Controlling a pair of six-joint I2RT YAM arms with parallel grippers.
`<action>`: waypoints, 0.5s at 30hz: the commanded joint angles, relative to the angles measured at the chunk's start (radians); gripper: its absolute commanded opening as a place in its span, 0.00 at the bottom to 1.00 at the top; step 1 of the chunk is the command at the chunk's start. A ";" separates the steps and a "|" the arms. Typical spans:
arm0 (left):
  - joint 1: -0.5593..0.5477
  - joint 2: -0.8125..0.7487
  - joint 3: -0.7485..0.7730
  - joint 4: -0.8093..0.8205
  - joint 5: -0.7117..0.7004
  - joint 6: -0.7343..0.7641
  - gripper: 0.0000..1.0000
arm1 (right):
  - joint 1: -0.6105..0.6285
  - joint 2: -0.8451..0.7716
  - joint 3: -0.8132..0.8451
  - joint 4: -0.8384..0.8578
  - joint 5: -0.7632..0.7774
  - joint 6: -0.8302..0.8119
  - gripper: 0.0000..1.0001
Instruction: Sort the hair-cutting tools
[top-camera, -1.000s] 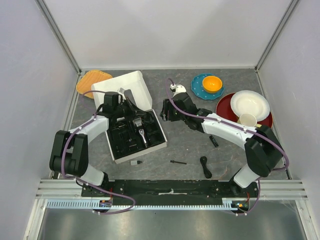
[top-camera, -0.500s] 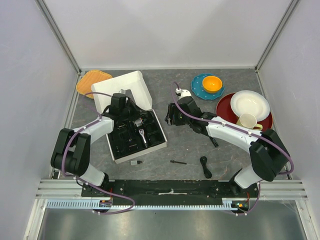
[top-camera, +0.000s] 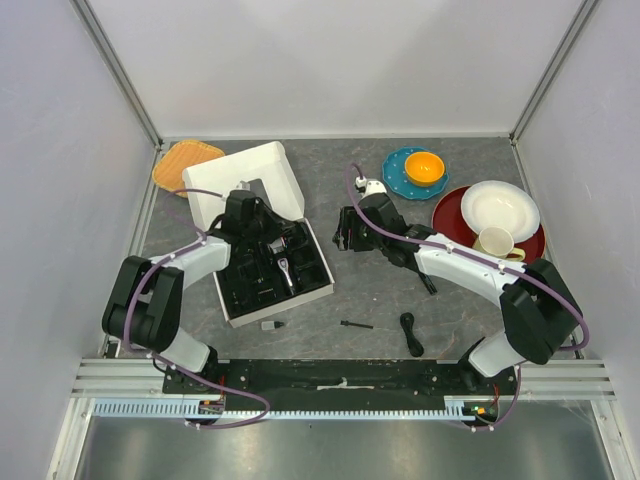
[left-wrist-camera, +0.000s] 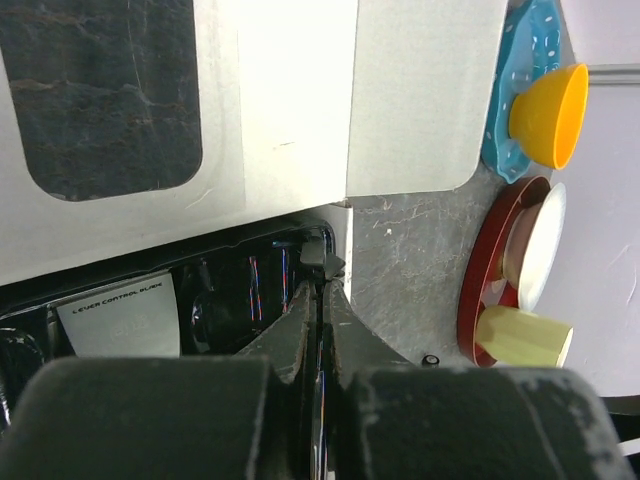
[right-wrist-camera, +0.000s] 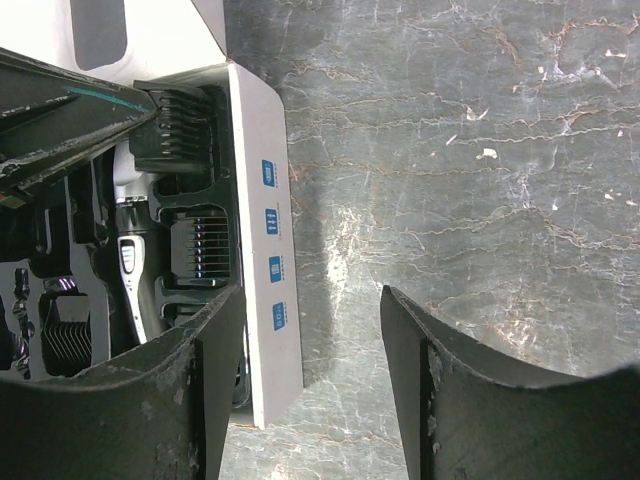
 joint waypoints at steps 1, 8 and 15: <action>-0.018 0.031 -0.020 0.069 0.001 -0.058 0.02 | -0.011 -0.016 -0.014 0.015 -0.015 0.017 0.64; -0.027 0.002 -0.052 0.045 -0.053 -0.069 0.02 | -0.018 0.004 -0.018 0.023 -0.031 0.023 0.64; -0.031 -0.061 -0.065 -0.007 -0.099 -0.046 0.02 | -0.022 0.023 -0.014 0.027 -0.047 0.031 0.64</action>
